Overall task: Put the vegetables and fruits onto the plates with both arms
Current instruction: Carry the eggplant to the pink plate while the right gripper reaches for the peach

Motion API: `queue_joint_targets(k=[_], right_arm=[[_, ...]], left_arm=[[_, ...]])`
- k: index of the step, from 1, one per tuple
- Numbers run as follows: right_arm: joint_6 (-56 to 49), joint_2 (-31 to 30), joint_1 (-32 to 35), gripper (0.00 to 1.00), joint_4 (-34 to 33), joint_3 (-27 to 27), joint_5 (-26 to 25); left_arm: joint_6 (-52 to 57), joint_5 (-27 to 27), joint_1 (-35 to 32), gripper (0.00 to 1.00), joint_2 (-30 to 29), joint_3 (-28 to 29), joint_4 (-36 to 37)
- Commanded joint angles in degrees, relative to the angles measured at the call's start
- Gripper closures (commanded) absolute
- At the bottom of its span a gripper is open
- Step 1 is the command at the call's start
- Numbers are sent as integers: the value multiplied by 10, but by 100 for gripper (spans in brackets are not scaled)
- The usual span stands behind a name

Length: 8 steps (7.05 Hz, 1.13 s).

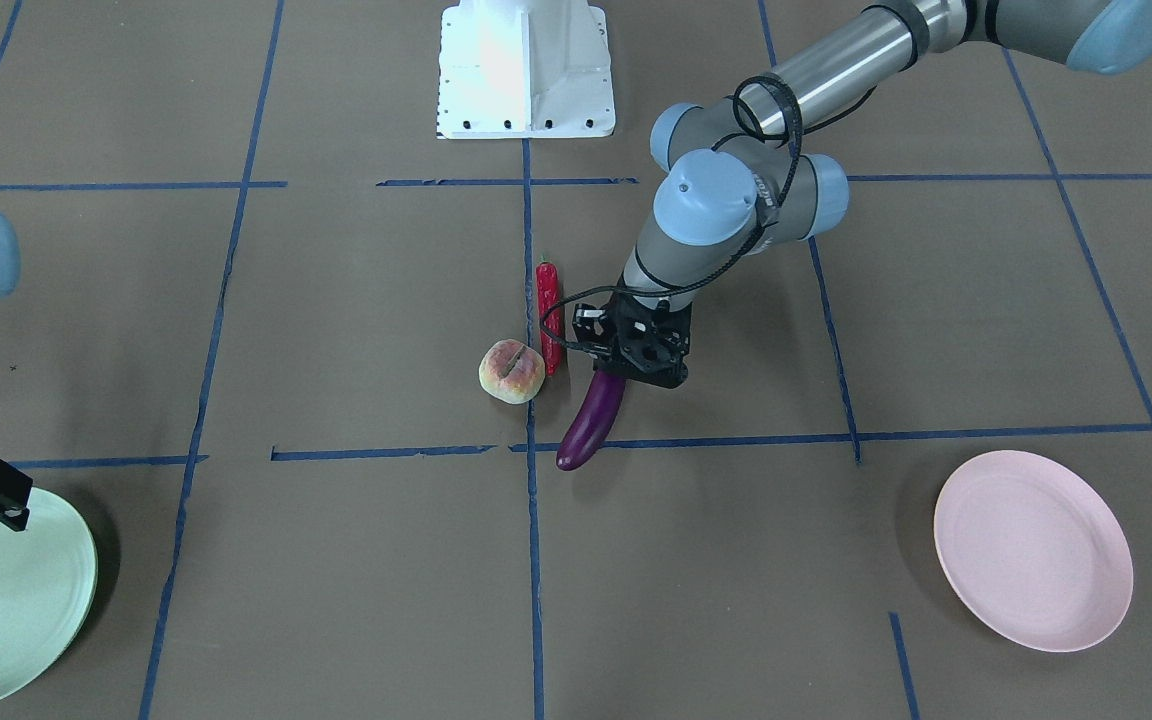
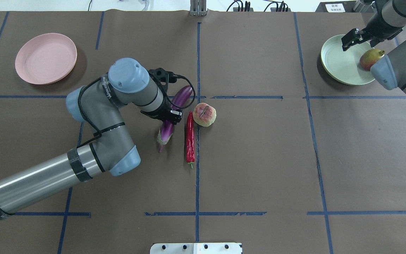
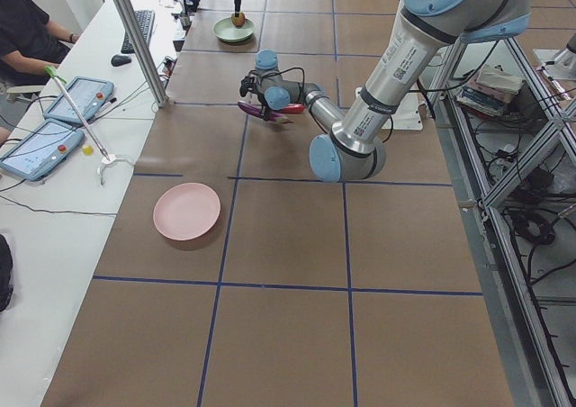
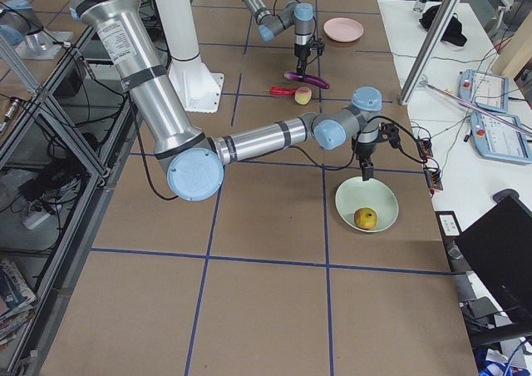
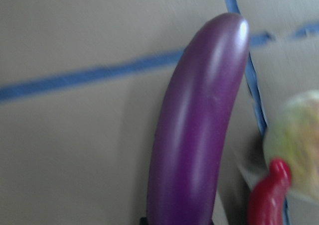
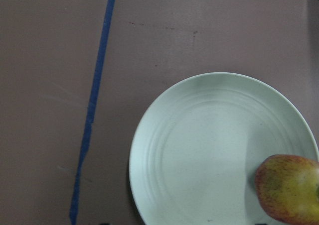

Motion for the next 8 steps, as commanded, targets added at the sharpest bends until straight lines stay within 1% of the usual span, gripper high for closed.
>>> queue_joint_targets(k=[1,2,3,4,5,6,7,8], right_arm=[[150,-11,-69,0,-1,88,-6],[243,-13,-111,0,-2,142,-6],[329,-14,-162,0,-2,183,-26],[398,-12,-228,0,-4,219,-88],[448,-7,-266,0,-5,235,-111],[475,-1,-285,0,-6,237,-117],[476,4,-308,0,-6,234,-142],[477,15,-326,0,-7,228,-168]], left_arm=[[-18,-1,-116,97,72,-39,2],[24,-7,-182,94,105,-32,3],[106,-4,-220,93,112,13,10],[141,-3,-247,92,111,82,6],[148,-1,-252,87,107,140,-4],[145,-1,-252,66,104,166,-24],[144,-1,-251,30,96,186,-35],[144,-1,-251,14,95,192,-44]])
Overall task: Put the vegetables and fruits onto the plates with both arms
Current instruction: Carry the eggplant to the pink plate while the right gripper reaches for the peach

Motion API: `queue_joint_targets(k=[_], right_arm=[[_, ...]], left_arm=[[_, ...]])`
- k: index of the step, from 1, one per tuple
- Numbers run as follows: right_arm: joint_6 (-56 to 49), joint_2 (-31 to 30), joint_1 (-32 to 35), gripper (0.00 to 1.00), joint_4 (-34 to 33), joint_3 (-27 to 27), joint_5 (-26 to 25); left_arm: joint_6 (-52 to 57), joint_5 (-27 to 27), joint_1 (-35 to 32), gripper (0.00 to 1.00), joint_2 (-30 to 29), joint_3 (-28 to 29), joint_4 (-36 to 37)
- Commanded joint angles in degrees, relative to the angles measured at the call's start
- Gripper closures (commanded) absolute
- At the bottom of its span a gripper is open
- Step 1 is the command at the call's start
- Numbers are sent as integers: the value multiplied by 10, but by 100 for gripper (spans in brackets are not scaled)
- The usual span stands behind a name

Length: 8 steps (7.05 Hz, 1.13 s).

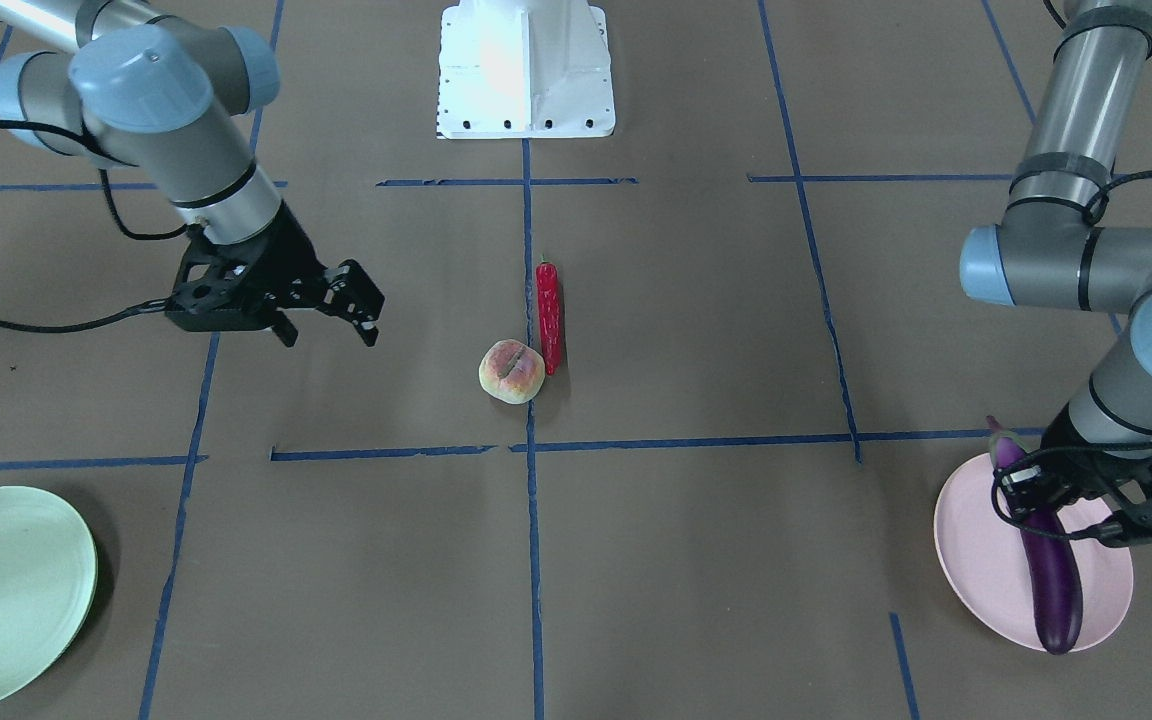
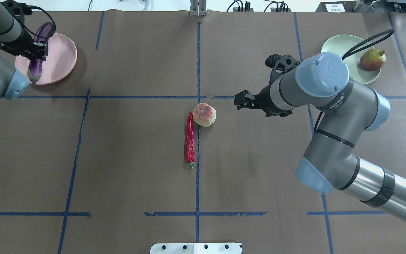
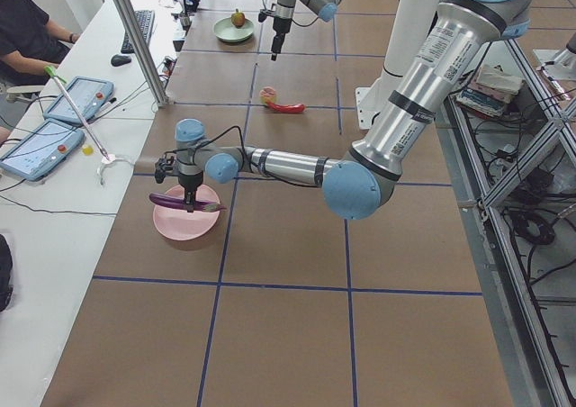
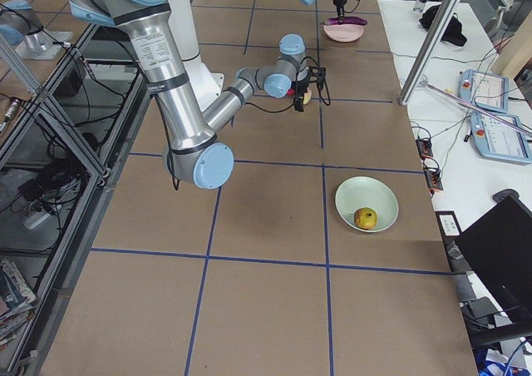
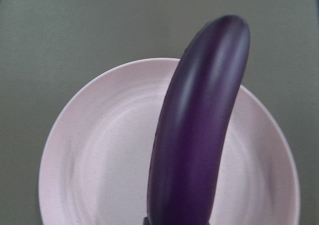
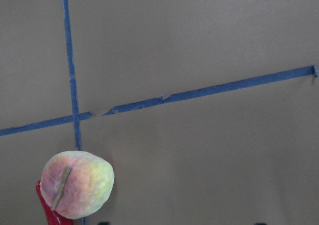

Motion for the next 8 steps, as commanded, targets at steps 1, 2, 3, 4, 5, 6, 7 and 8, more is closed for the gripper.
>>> queue_joint_targets(k=[1,2,3,4,5,6,7,8], right_arm=[[11,13,-32,0,-1,-7,-35],[25,25,-38,0,-1,-21,-42],[36,60,-48,0,-1,-57,-66],[59,86,-59,0,-1,-88,-84],[92,103,-75,0,0,-111,-120],[110,123,-80,0,-1,-127,-156],[122,142,-82,0,-1,-152,-161],[117,159,-85,0,2,-176,-187]], left_arm=[[0,0,0,4,-9,21,-14],[-2,-3,-7,4,-10,19,-15],[-3,-5,-10,4,-12,17,-17],[-10,-9,-11,4,-12,17,-35],[-11,-18,-12,4,-9,17,-40],[-11,-18,-12,4,-6,16,-45],[-11,-18,-12,4,-5,16,-52],[-11,-18,-12,2,-5,16,-52]])
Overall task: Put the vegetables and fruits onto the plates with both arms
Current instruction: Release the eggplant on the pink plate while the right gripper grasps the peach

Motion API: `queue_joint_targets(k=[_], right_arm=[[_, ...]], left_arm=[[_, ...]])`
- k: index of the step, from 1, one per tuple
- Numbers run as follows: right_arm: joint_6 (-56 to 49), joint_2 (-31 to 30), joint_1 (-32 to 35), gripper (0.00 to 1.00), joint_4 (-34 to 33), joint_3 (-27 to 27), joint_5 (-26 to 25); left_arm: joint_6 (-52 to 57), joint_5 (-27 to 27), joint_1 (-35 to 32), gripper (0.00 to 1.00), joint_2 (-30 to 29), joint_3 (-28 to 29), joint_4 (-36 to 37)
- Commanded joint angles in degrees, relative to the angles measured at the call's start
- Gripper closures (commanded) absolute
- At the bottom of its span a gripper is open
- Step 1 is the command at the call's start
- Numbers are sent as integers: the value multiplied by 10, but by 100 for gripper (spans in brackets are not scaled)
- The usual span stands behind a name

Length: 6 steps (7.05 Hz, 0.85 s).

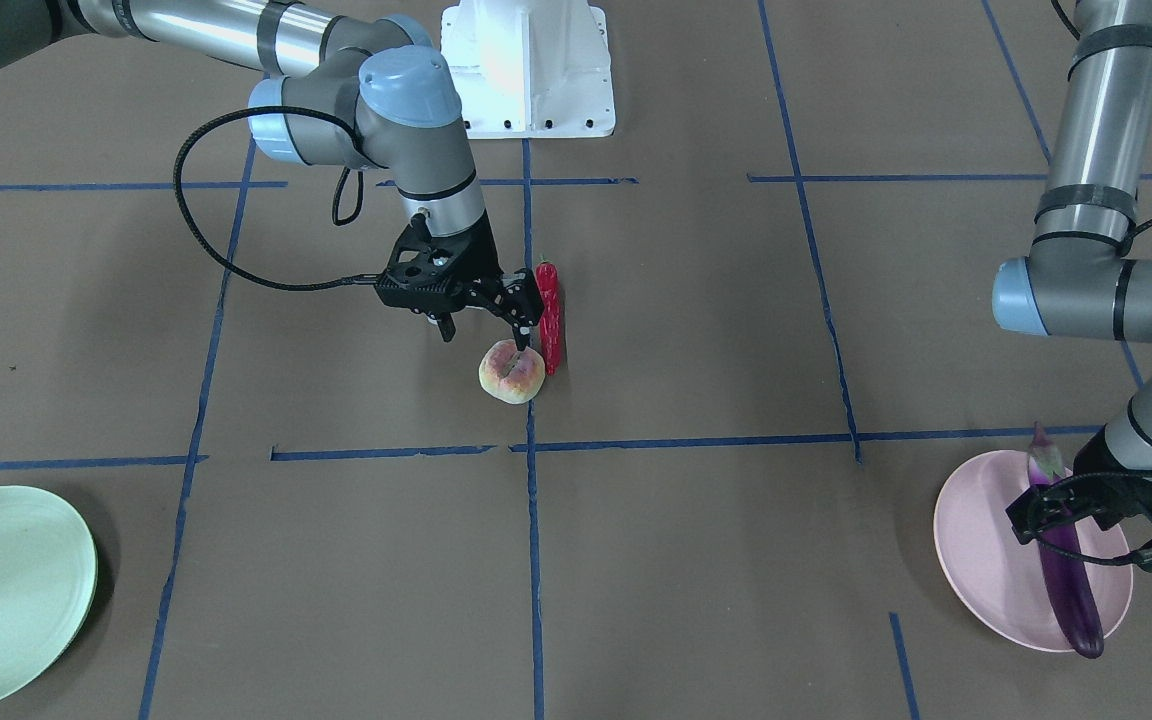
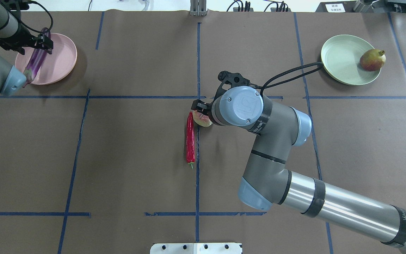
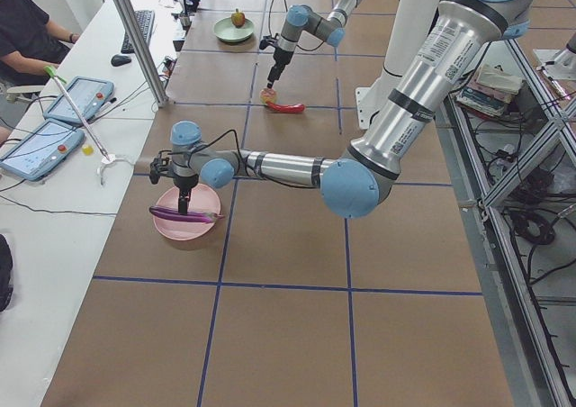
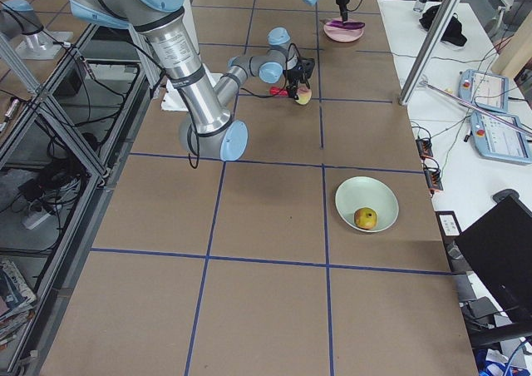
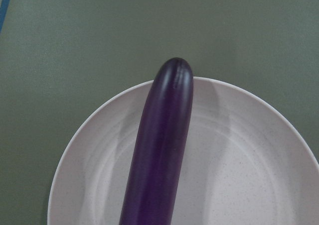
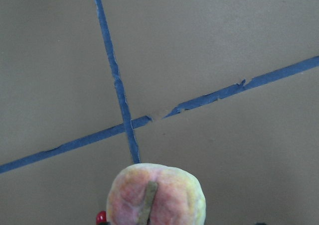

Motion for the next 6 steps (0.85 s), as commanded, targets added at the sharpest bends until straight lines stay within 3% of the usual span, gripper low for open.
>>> queue_joint_targets(k=[1,3,5,6], right_arm=[[3,28,-5,0,4,-44,-38],[6,62,-8,0,5,-96,-39],[5,61,-13,0,5,-105,-39],[-1,58,-13,27,1,-105,-38]], left_arm=[[0,0,1,1,1,0,-3],[-14,0,2,0,-2,-5,-4],[-66,-1,17,0,-2,-39,-3],[-125,-1,52,0,-1,-63,-3]])
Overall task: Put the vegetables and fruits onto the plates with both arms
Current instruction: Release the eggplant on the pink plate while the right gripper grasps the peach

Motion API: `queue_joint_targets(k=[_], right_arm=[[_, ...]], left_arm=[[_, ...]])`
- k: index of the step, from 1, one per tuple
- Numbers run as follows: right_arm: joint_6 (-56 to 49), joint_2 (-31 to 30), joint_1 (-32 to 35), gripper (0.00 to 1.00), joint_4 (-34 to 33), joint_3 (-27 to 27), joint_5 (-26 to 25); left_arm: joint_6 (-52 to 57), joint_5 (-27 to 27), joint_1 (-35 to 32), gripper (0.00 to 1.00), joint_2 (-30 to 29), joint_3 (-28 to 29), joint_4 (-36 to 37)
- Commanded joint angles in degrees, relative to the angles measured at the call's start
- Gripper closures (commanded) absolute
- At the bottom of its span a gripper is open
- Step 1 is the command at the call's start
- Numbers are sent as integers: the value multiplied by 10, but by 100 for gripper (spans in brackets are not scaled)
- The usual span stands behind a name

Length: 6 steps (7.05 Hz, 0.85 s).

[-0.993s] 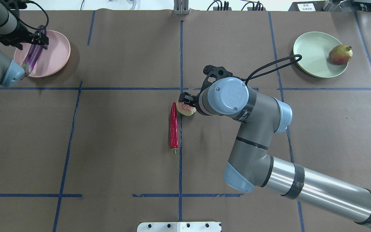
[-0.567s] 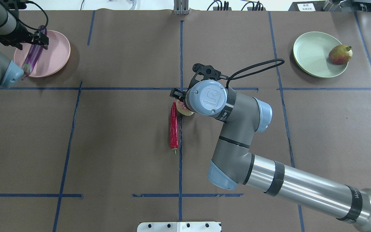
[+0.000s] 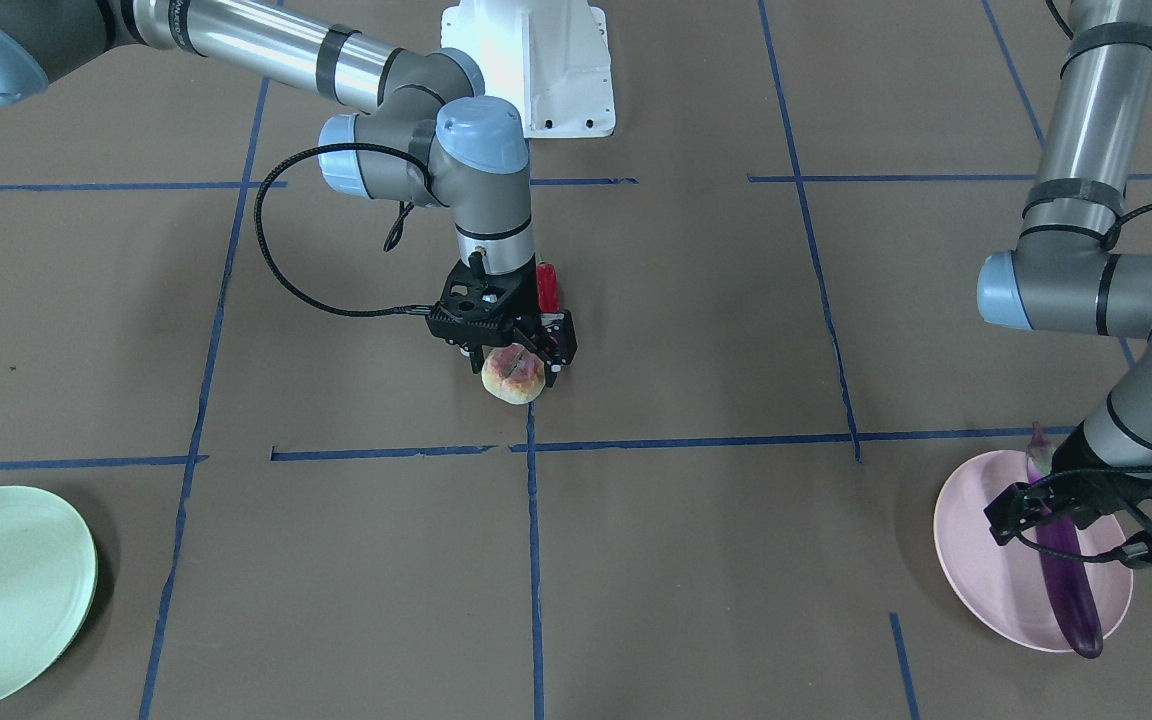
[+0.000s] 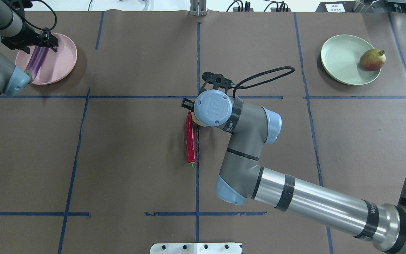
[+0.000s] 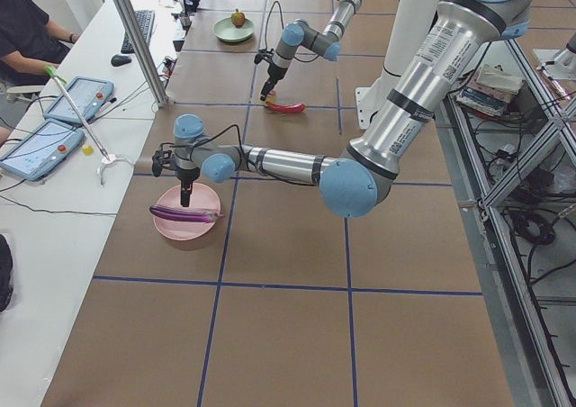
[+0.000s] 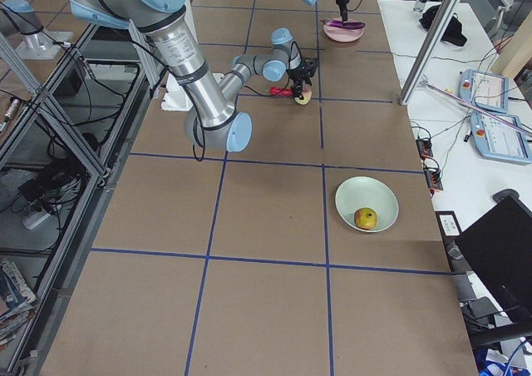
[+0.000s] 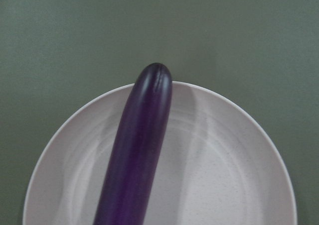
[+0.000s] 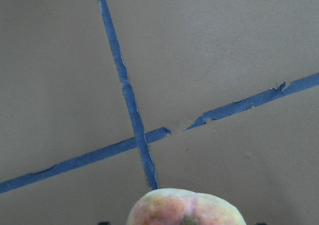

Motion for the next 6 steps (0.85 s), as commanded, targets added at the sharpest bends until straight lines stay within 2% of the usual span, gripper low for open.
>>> queue_joint_targets(k=[1,2,3,4,5,6], right_arm=[[-7,-6,-1,75,-5,-2,2],[-25,-23,7,98,-5,14,7],[-82,-68,48,99,-4,68,23],[-174,-116,108,99,2,100,83],[-233,-125,160,99,-4,98,110],[-273,-142,200,98,-4,93,113]], left_arm=[[-127,1,77,0,1,-65,-1],[-177,3,123,0,2,-113,2],[-225,11,187,0,-3,-158,6],[-252,11,224,1,-11,-196,6],[-306,33,267,1,-41,-211,17],[-319,85,306,2,-81,-213,77]])
